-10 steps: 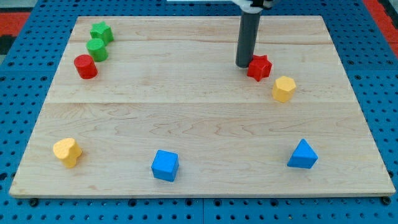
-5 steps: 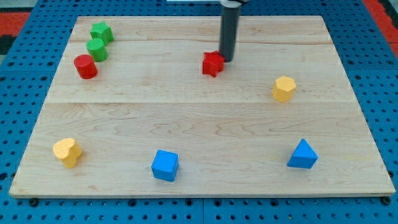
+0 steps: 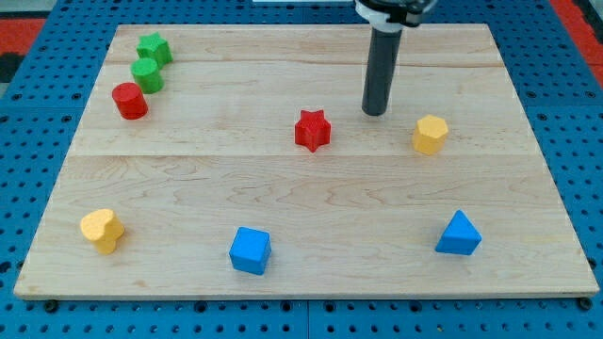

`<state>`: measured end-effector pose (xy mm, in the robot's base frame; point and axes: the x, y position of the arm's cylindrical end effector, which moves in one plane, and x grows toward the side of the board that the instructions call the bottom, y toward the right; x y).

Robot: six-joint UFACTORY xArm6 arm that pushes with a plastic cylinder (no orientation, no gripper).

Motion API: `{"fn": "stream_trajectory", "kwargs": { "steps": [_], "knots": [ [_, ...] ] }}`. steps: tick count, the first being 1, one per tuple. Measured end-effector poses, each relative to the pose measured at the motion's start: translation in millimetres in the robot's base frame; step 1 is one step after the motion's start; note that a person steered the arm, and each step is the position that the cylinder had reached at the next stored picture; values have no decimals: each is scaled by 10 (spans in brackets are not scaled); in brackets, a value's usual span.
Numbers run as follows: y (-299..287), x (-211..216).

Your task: Push the red star diagonal top left to the yellow heart

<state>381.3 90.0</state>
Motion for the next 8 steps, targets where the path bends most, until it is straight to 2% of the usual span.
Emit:
{"fn": "stream_trajectory", "kwargs": {
  "steps": [1, 3, 6, 8],
  "knots": [
    [-439, 217],
    [-1746, 252],
    [-2022, 663],
    [-3016, 549]
  ]
}}
